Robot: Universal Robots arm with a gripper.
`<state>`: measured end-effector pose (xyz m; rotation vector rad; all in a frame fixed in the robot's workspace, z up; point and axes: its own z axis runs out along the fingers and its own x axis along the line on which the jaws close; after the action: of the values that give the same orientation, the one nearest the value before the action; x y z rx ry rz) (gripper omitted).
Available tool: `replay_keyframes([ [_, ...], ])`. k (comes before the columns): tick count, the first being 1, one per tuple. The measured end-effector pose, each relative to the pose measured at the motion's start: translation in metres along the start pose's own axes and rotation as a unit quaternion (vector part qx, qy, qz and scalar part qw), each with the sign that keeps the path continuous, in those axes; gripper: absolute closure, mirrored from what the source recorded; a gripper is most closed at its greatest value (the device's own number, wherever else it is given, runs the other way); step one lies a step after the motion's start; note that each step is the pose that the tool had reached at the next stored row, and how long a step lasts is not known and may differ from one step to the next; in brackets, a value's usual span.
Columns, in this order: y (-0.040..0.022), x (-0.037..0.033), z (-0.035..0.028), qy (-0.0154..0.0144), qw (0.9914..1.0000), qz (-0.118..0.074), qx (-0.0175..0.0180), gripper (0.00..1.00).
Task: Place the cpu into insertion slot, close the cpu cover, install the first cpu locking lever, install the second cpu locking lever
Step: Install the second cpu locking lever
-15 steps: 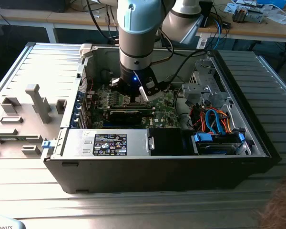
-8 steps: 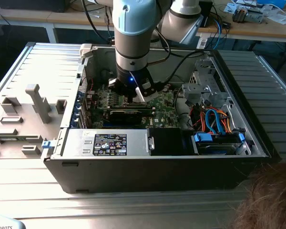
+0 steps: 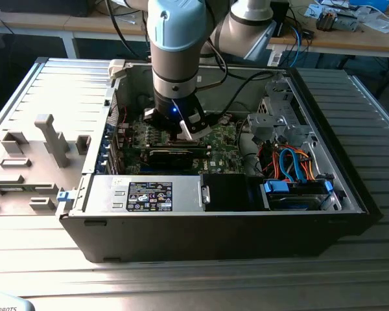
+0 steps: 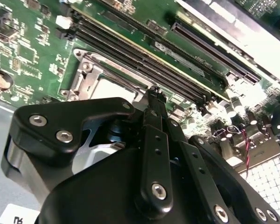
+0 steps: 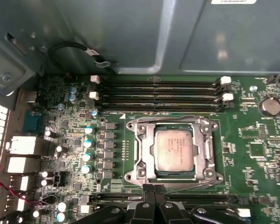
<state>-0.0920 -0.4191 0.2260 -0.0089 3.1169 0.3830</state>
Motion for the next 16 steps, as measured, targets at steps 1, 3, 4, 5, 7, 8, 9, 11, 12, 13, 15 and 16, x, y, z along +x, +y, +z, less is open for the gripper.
replay_keyframes([
  [1, -0.0001, 0.0015, 0.0006, 0.0000, 1.00000, 0.000, -0.0009, 0.89],
  [3, -0.0003, 0.0043, 0.0025, 0.0000, 1.00000, 0.000, -0.0030, 0.89],
  [4, -0.0007, 0.0058, 0.0041, 0.0001, 0.99999, 0.000, -0.0032, 0.89],
  [5, -0.0012, 0.0076, 0.0063, 0.0000, 0.99999, 0.000, -0.0033, 0.89],
  [7, -0.0020, 0.0102, 0.0099, 0.0001, 0.99999, 0.000, -0.0034, 0.89],
  [8, -0.0023, 0.0111, 0.0114, 0.0001, 0.99999, 0.000, -0.0035, 0.89],
  [9, -0.0023, 0.0119, 0.0124, 0.0001, 0.99999, -0.001, -0.0039, 0.89],
  [11, -0.0024, 0.0133, 0.0135, 0.0002, 0.99999, -0.001, -0.0051, 0.89],
  [12, -0.0025, 0.0143, 0.0141, 0.0002, 0.99998, -0.001, -0.0060, 0.89],
  [13, -0.0025, 0.0153, 0.0151, 0.0002, 0.99998, -0.001, -0.0066, 0.89],
  [15, -0.0028, 0.0175, 0.0171, 0.0004, 0.99997, -0.002, -0.0074, 0.89],
  [16, -0.0029, 0.0178, 0.0182, 0.0006, 0.99997, -0.002, -0.0080, 0.89],
])
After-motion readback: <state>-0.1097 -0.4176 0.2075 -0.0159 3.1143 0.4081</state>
